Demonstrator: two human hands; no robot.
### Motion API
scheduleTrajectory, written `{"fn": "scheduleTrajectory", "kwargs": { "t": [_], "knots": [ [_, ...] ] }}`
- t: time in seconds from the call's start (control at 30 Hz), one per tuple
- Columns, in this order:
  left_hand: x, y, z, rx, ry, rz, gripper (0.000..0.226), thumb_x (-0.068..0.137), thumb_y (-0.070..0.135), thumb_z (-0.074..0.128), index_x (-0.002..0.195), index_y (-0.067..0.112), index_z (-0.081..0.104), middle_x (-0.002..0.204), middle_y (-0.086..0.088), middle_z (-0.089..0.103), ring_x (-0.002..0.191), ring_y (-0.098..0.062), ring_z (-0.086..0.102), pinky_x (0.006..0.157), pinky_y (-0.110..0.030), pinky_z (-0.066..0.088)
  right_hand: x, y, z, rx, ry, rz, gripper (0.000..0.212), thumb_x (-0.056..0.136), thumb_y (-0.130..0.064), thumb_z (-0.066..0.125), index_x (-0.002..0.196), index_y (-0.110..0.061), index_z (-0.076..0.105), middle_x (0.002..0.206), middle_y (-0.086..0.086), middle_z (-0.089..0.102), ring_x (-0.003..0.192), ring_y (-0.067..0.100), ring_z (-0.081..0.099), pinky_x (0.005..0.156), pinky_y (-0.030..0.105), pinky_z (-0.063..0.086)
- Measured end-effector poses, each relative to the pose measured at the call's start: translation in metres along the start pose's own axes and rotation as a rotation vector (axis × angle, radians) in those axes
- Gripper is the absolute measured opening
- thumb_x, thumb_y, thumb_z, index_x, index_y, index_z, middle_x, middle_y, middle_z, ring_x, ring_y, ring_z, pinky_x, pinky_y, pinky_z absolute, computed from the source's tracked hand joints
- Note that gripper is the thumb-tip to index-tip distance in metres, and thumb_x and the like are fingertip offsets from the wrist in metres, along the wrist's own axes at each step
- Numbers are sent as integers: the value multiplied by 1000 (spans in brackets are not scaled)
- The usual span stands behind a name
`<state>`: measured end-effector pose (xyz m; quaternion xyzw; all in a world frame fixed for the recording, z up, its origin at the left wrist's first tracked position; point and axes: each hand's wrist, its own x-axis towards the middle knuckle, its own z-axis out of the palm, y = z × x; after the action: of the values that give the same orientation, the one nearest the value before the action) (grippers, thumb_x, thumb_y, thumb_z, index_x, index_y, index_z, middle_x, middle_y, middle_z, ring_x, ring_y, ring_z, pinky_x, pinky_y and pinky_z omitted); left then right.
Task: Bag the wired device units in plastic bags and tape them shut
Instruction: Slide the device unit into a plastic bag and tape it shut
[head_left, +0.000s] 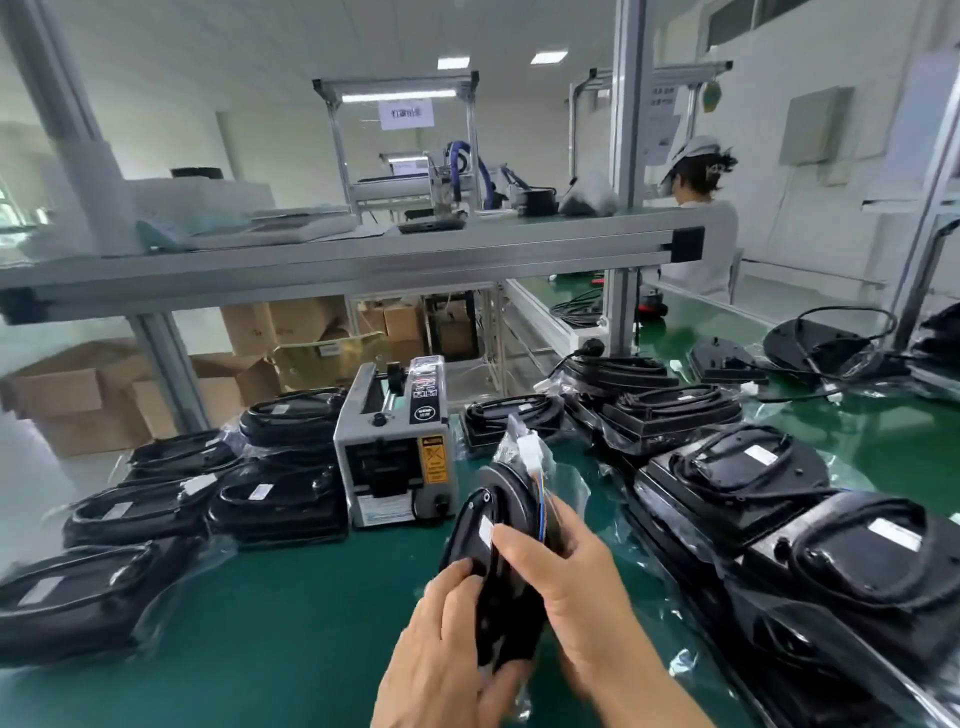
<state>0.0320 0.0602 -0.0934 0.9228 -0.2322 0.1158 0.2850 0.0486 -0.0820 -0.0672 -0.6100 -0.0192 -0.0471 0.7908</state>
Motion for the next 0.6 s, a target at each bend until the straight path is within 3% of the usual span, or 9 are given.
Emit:
{"fn": "scheduleTrajectory", "kwargs": {
  "t": [0.03,0.07,0.13,0.2,0.3,0.4,0.5,0.6],
  "knots": [
    [-7,-4,-8,-34,62,9,71,69,53,76,133,36,51,141,20,44,116,0,58,85,-12,48,-4,-2,2,-60,-52,-33,33,73,-23,78,105,-30,73,97,5,76,87,16,71,79,23,56],
    [-12,-9,-18,-96,155,34,56,73,56,65,126,47,49,133,29,46,115,7,54,88,-5,41,-8,-5,4,-107,-90,-50,39,71,-18,78,107,-33,73,96,2,77,87,12,72,77,20,55],
    [-15,-11,-46,-194,381,82,38,77,47,58,114,41,58,117,29,58,110,7,55,89,-1,36,-15,-7,9,-209,-130,-63,55,64,-16,78,115,-33,69,96,-7,78,87,4,72,75,12,51],
    [-9,-5,-71,-150,488,125,33,86,38,56,117,29,64,119,25,57,114,3,55,96,-3,34,-22,-6,16,-316,-177,-57,69,62,-21,80,127,-32,59,99,-15,76,91,0,71,77,10,49],
    [6,-1,-95,-14,443,256,30,93,27,59,120,18,68,126,14,59,121,-3,50,103,-16,38,-30,-8,23,-399,-204,-64,74,62,-26,80,131,-36,56,100,-19,75,91,0,71,78,10,49],
    [15,-7,-101,-18,335,281,23,92,20,63,112,15,74,119,9,64,116,-13,57,96,-41,49,-31,-11,26,-420,-212,-72,75,63,-30,81,133,-38,55,101,-21,73,91,-4,68,80,12,49],
    [16,-12,-100,-2,349,299,26,93,33,61,108,17,74,109,8,63,105,-13,58,90,-43,50,-27,-11,22,-399,-204,-74,79,60,-36,85,134,-33,55,108,-19,73,100,-1,68,85,14,50],
    [14,-13,-94,77,417,287,30,90,35,56,106,17,73,101,7,61,95,-14,57,83,-40,51,-23,-10,17,-384,-194,-88,84,56,-49,86,134,-32,57,114,-13,73,108,8,69,96,27,53]
  ]
}}
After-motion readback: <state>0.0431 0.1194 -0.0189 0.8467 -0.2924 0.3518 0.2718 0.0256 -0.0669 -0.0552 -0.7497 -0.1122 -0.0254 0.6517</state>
